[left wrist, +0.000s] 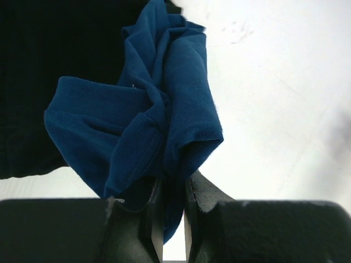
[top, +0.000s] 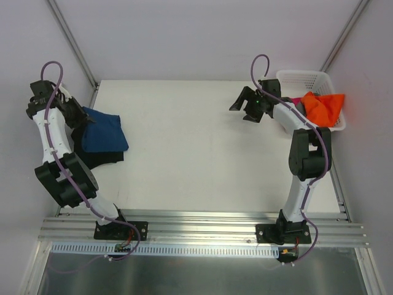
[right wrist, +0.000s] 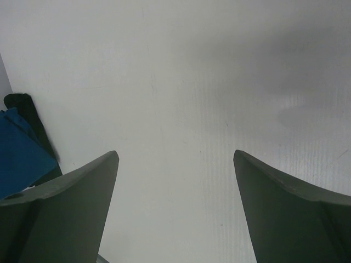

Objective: Fold and stack the t-shirts
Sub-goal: Neatly place the folded tshirt to the corner

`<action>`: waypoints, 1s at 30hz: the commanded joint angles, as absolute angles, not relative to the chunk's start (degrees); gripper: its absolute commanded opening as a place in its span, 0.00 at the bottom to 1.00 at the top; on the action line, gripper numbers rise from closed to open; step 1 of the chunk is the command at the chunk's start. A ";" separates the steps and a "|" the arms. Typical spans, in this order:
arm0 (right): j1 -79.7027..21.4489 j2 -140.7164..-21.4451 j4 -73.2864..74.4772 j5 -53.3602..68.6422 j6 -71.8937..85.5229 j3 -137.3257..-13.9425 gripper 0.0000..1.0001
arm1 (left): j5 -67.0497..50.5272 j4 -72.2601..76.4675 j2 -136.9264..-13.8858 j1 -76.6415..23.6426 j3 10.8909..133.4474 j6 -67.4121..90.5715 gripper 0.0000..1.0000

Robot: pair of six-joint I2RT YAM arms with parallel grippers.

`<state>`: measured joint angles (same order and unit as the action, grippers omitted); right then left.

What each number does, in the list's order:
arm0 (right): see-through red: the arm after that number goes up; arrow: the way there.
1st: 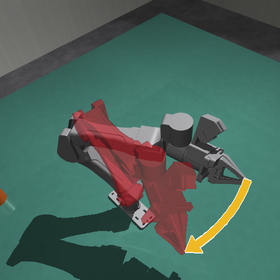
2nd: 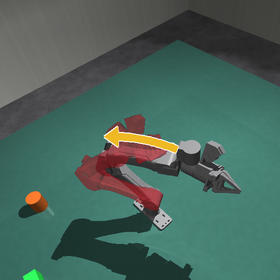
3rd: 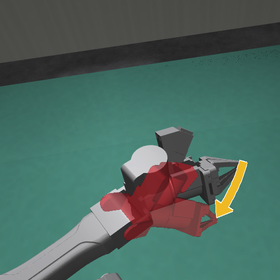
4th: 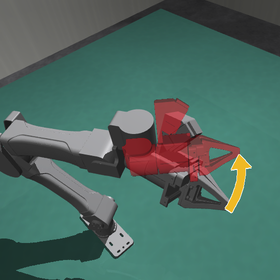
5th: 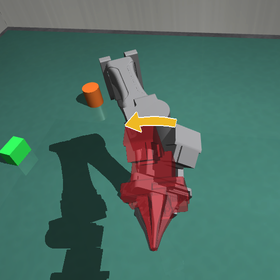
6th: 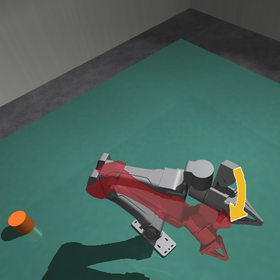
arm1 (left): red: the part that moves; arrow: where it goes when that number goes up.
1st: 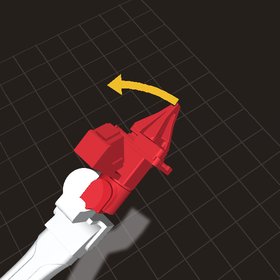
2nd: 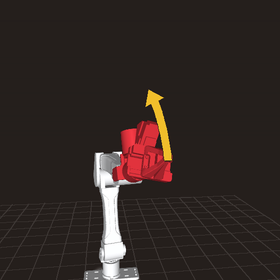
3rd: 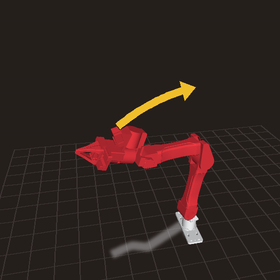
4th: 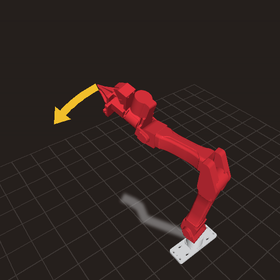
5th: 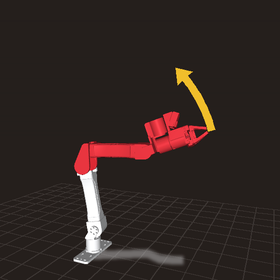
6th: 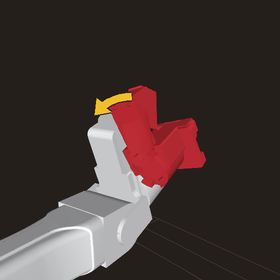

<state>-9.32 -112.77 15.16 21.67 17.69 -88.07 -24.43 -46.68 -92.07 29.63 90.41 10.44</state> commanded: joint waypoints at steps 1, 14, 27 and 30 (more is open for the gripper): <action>-9.67 -110.66 12.74 21.80 18.19 -89.21 0.90 | -19.78 -47.55 -93.86 29.97 92.20 8.27 0.00; -8.35 -109.25 12.13 21.71 17.93 -85.78 0.90 | -10.20 -46.85 -99.58 31.55 92.54 7.21 0.00; -8.35 -107.67 12.92 21.09 16.79 -83.58 0.91 | -6.33 -43.95 -106.16 30.94 97.03 7.03 0.00; -8.44 -107.49 13.01 20.83 16.61 -83.15 0.90 | -5.01 -43.42 -109.07 30.85 99.75 5.98 0.00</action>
